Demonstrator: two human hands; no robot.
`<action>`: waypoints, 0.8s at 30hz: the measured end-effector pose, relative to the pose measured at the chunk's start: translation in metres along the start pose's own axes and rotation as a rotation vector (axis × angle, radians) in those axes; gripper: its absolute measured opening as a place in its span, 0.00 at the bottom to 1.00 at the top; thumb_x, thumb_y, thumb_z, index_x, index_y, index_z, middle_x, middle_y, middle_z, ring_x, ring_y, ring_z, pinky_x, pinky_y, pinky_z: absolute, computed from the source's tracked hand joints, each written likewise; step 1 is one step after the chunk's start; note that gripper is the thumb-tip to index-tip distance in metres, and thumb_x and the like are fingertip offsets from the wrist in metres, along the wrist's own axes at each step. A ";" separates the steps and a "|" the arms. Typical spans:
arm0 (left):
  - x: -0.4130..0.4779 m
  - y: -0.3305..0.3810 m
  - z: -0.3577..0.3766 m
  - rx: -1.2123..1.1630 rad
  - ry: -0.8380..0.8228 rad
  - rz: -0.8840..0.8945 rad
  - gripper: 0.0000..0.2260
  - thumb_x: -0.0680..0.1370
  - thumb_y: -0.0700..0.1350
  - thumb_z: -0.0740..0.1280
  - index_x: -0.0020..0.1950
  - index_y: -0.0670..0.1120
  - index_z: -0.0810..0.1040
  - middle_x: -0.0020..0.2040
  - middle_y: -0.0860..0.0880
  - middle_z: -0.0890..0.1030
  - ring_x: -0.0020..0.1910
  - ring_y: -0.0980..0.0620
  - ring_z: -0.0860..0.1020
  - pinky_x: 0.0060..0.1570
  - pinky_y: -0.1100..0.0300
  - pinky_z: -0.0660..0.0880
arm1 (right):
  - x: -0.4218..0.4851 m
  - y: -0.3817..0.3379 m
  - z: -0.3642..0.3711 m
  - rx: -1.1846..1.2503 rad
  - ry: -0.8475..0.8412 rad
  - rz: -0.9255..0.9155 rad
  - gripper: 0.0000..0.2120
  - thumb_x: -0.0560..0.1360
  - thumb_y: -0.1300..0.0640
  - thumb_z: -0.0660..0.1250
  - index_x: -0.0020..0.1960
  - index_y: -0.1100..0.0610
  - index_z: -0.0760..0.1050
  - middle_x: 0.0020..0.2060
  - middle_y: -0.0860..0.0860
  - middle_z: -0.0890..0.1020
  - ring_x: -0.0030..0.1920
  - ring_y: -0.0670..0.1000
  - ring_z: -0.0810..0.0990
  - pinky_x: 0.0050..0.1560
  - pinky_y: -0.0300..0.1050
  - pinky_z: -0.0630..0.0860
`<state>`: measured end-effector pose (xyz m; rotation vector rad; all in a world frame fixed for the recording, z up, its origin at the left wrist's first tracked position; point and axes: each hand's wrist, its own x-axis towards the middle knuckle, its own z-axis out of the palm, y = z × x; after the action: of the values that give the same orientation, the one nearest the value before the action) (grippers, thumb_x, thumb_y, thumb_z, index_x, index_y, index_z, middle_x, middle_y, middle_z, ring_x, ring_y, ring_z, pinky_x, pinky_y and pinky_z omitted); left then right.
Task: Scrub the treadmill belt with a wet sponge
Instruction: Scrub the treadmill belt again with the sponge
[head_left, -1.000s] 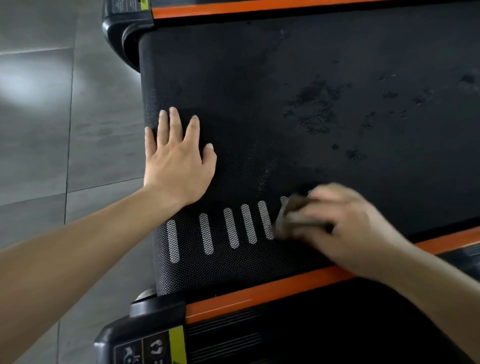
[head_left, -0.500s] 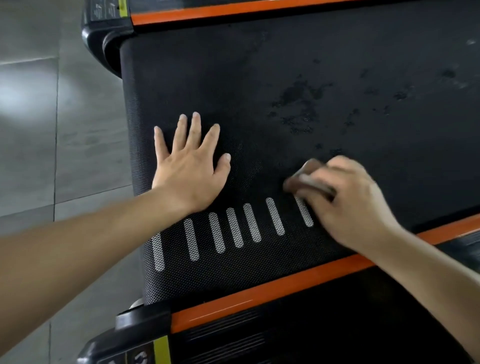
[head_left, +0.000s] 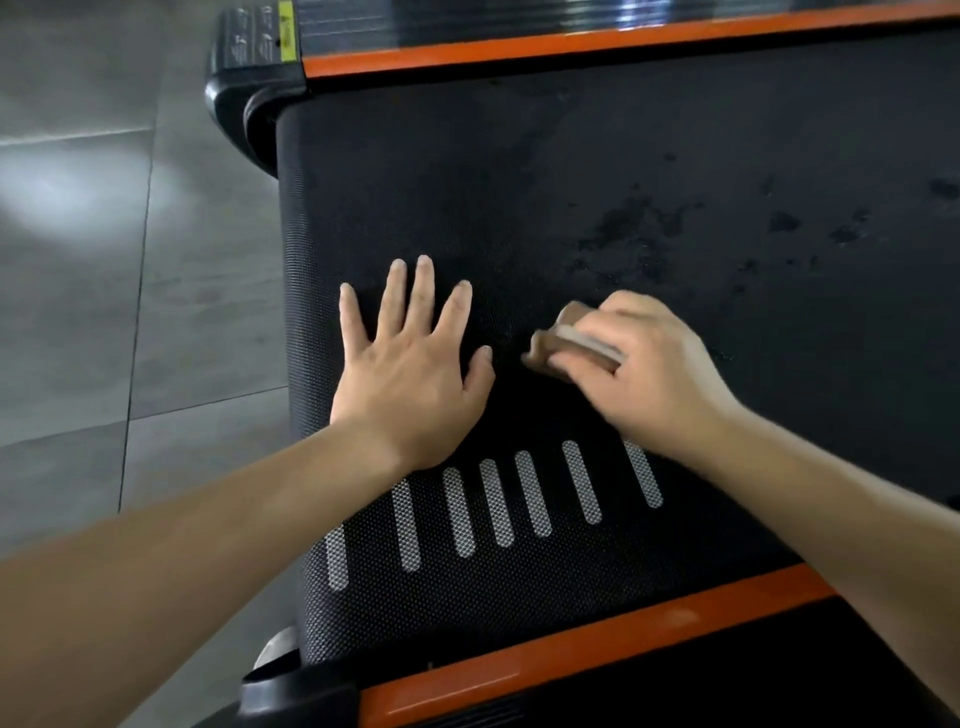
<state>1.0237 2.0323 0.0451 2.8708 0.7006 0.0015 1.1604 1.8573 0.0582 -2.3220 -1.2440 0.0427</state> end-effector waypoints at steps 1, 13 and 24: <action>0.000 0.000 0.000 -0.006 -0.001 0.002 0.30 0.83 0.61 0.48 0.83 0.51 0.50 0.84 0.44 0.44 0.83 0.45 0.39 0.77 0.34 0.37 | 0.017 0.008 -0.001 -0.015 0.046 0.034 0.11 0.77 0.46 0.71 0.45 0.54 0.81 0.39 0.47 0.73 0.44 0.52 0.75 0.42 0.48 0.73; 0.003 -0.001 0.000 0.003 -0.017 0.013 0.32 0.82 0.63 0.44 0.84 0.51 0.48 0.84 0.43 0.43 0.82 0.44 0.37 0.76 0.34 0.35 | 0.095 0.016 0.009 -0.083 0.131 0.167 0.12 0.79 0.44 0.67 0.54 0.52 0.80 0.44 0.49 0.75 0.47 0.53 0.76 0.43 0.46 0.68; 0.014 -0.004 -0.010 -0.009 -0.088 0.004 0.33 0.81 0.66 0.42 0.83 0.54 0.46 0.84 0.44 0.41 0.82 0.45 0.36 0.76 0.36 0.33 | 0.128 0.022 0.015 -0.075 0.151 0.210 0.11 0.78 0.45 0.68 0.54 0.51 0.80 0.46 0.49 0.75 0.48 0.53 0.77 0.43 0.46 0.70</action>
<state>1.0343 2.0440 0.0541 2.8438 0.6767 -0.1206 1.2481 1.9543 0.0618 -2.4614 -0.9402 -0.1078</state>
